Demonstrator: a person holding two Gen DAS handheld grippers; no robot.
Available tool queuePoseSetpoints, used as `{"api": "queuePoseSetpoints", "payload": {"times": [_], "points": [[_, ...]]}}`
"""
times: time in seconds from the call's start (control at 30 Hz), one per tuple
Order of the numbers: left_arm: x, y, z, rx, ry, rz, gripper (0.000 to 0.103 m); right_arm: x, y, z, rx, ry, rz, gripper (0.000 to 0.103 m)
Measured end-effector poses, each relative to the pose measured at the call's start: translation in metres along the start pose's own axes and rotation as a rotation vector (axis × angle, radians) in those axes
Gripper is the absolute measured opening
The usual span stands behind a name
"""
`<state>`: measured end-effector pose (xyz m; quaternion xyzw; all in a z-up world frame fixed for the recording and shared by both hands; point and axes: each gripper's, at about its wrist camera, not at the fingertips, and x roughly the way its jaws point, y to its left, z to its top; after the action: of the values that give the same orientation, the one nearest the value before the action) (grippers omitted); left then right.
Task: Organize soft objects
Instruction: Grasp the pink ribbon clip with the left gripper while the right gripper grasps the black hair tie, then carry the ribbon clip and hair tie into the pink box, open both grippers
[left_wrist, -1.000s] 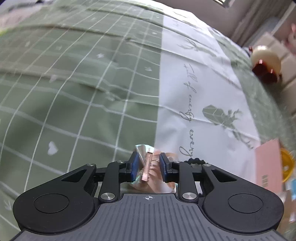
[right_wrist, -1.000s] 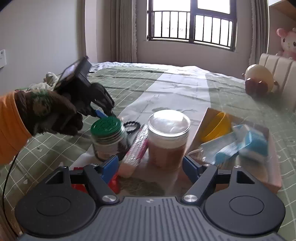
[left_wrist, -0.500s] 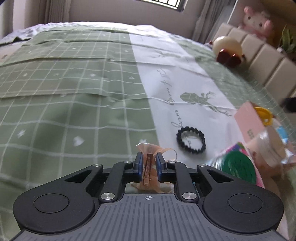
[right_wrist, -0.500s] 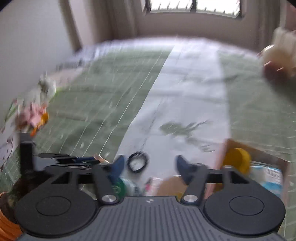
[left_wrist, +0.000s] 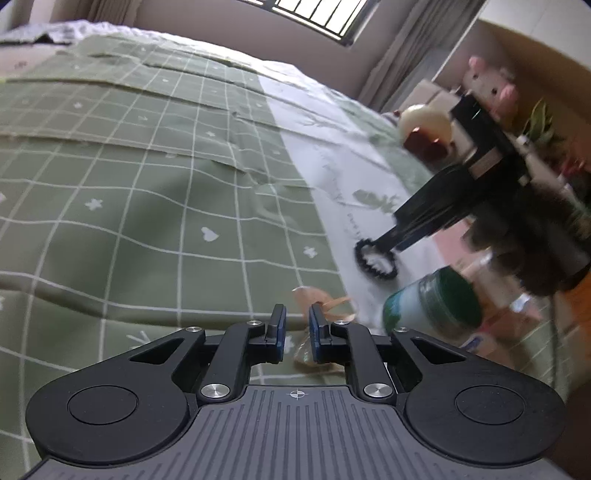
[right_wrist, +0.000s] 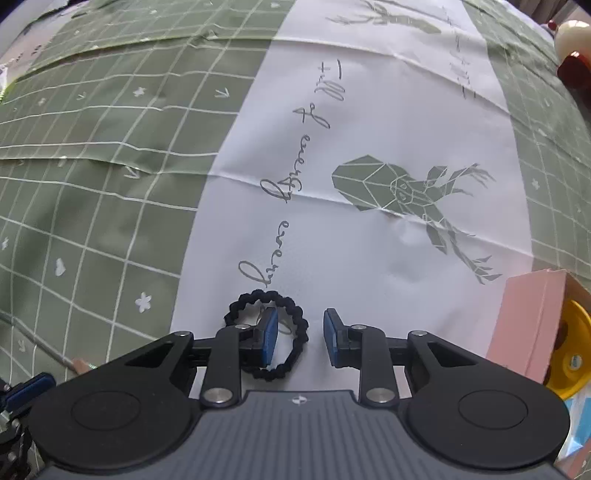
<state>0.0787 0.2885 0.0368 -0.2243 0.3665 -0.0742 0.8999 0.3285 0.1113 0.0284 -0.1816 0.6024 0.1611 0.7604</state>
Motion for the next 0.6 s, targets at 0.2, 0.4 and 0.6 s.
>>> {"api": "queuePoseSetpoints", "payload": {"times": [0.2, 0.4, 0.6], "points": [[0.024, -0.032, -0.002, 0.138, 0.036, 0.043, 0.017, 0.007, -0.001, 0.002, 0.001, 0.008, 0.008, 0.027], [0.049, -0.049, -0.009, 0.260, 0.074, 0.215, 0.022, 0.009, -0.003, 0.002, -0.022, 0.009, 0.048, 0.027], [0.054, -0.046, -0.003, 0.241, 0.093, 0.226, 0.022, 0.008, -0.001, -0.002, -0.056, -0.013, 0.052, 0.025]]}}
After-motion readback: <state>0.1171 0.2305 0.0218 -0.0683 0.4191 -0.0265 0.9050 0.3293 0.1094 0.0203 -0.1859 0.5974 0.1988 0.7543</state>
